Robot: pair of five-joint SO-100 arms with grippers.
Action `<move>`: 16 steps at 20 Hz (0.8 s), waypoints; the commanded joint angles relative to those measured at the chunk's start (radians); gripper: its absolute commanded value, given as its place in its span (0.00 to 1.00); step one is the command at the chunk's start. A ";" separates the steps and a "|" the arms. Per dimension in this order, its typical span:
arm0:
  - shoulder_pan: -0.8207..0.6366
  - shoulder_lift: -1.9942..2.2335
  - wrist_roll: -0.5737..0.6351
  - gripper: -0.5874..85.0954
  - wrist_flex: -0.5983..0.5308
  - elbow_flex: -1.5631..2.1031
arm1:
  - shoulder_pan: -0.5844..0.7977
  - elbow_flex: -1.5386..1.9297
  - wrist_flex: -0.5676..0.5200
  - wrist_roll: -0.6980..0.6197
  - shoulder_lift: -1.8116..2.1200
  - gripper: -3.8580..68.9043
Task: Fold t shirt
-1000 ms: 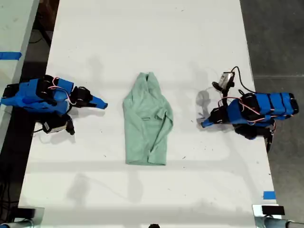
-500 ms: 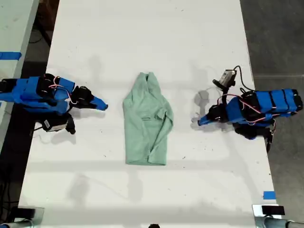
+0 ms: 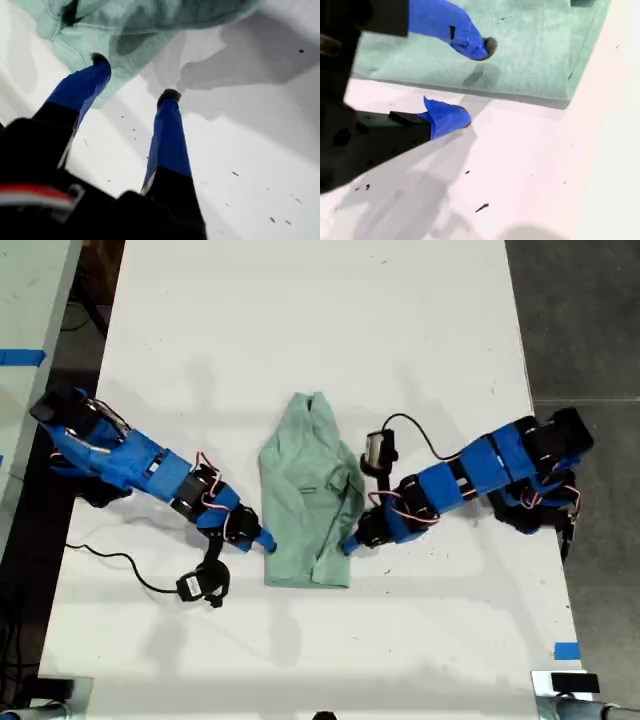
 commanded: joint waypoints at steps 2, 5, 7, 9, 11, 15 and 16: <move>0.011 -0.225 -0.012 0.22 0.084 -0.321 | -0.017 -0.222 0.015 -0.020 -0.137 0.35; 0.011 -0.400 0.020 0.21 0.130 -0.517 | -0.012 -0.400 0.044 -0.054 -0.316 0.12; 0.005 -0.503 0.097 0.01 0.133 -0.615 | -0.020 -0.465 0.074 -0.052 -0.390 0.07; 0.018 -0.551 0.126 0.01 0.135 -0.686 | -0.040 -0.468 0.087 -0.034 -0.407 0.07; 0.032 -0.552 0.138 0.01 0.147 -0.729 | -0.064 -0.494 0.121 -0.017 -0.410 0.07; -0.012 -0.428 0.225 0.01 0.256 -0.808 | -0.051 -0.721 0.296 -0.115 -0.304 0.07; -0.060 -0.387 0.239 0.01 0.321 -0.807 | -0.017 -0.704 0.299 -0.149 -0.229 0.07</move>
